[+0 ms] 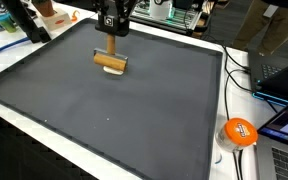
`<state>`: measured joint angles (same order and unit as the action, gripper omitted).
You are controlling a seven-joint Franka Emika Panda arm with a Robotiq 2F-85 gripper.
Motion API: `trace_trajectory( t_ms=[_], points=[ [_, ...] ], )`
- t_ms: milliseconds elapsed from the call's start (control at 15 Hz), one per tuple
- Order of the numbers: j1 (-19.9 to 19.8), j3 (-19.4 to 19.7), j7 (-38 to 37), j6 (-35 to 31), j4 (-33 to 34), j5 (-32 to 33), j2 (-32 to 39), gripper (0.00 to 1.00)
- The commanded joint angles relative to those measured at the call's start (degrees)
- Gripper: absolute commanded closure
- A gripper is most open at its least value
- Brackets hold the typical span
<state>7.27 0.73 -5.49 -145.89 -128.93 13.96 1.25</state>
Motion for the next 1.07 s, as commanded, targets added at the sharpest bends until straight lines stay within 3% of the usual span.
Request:
trace_trajectory(
  t_ms=[0, 400, 467, 800, 867, 1000],
  points=[
    [-1.1, -2.1, 1.0, 5.5, 4.1, -1.8, 1.4, 0.78],
    [-0.8, -3.2, -1.3, 9.2, 12.0, -2.3, 5.9, 0.78],
    [-0.9, -3.0, -0.5, 7.8, 8.9, -0.9, 4.0, 0.53],
    [-0.7, -3.1, -0.9, 7.9, 11.4, -1.5, 6.1, 0.53],
    [-0.7, -3.1, -0.9, 8.0, 11.5, -1.5, 6.1, 0.78],
    [-0.7, -3.0, -1.3, 8.7, 12.9, -1.3, 7.3, 0.78]
  ],
)
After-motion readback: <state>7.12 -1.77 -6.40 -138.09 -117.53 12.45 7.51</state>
